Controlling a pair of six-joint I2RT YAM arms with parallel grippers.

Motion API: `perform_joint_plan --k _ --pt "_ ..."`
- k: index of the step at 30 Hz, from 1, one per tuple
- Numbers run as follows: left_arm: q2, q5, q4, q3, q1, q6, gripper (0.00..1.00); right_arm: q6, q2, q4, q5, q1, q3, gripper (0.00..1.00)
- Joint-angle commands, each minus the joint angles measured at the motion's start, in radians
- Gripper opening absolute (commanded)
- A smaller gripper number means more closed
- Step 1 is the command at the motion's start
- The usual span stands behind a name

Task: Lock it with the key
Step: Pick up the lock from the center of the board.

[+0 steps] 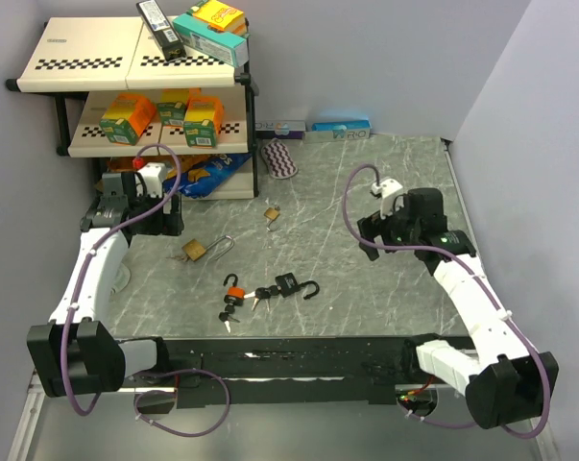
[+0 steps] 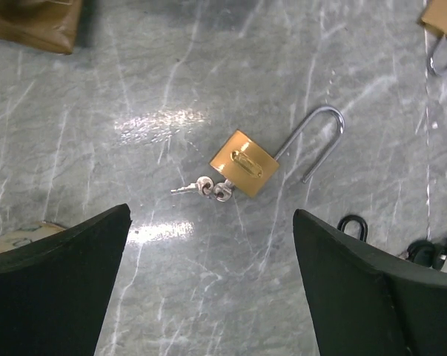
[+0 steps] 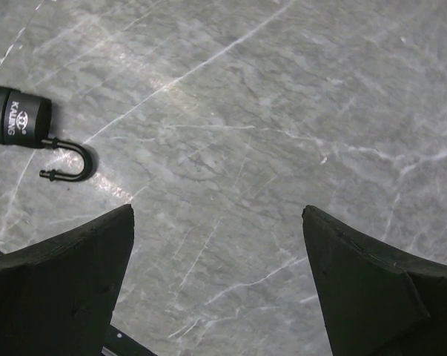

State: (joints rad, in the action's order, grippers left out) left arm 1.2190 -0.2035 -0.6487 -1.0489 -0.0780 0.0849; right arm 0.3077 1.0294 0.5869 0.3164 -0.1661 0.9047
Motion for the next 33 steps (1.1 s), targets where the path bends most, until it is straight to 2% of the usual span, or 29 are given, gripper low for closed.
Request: perform_joint_plan --k 1,5,7,11,14,18,20,25,33 --pt "-0.029 0.09 0.05 -0.025 0.0 -0.118 0.96 0.1 0.032 -0.012 -0.017 -0.076 0.089 1.0" --pt "-0.019 0.108 0.023 -0.04 0.0 -0.157 0.96 0.148 0.121 0.048 0.021 -0.137 0.177 1.0" --pt "-0.026 0.046 0.023 -0.022 0.0 -0.155 0.96 0.172 0.145 0.053 0.027 -0.174 0.194 1.0" --pt "-0.068 -0.005 0.07 0.016 0.0 -0.215 0.96 0.226 0.205 0.013 -0.035 -0.347 0.204 1.0" --pt "-0.114 -0.034 0.112 0.03 0.0 -0.261 0.96 0.277 0.259 -0.007 -0.04 -0.432 0.22 1.0" --pt "-0.135 -0.184 0.11 0.041 0.0 -0.185 0.96 0.363 0.383 0.088 0.048 -0.547 0.307 1.0" --pt "-0.128 -0.247 0.083 0.041 0.0 -0.145 0.96 0.407 0.46 0.139 0.076 -0.569 0.361 1.0" --pt "-0.144 -0.269 0.049 0.039 0.0 -0.064 0.96 0.496 0.555 0.169 0.133 -0.619 0.413 1.0" --pt "-0.145 -0.323 0.044 0.03 0.0 -0.048 0.96 0.616 0.656 0.255 0.155 -0.655 0.471 1.0"
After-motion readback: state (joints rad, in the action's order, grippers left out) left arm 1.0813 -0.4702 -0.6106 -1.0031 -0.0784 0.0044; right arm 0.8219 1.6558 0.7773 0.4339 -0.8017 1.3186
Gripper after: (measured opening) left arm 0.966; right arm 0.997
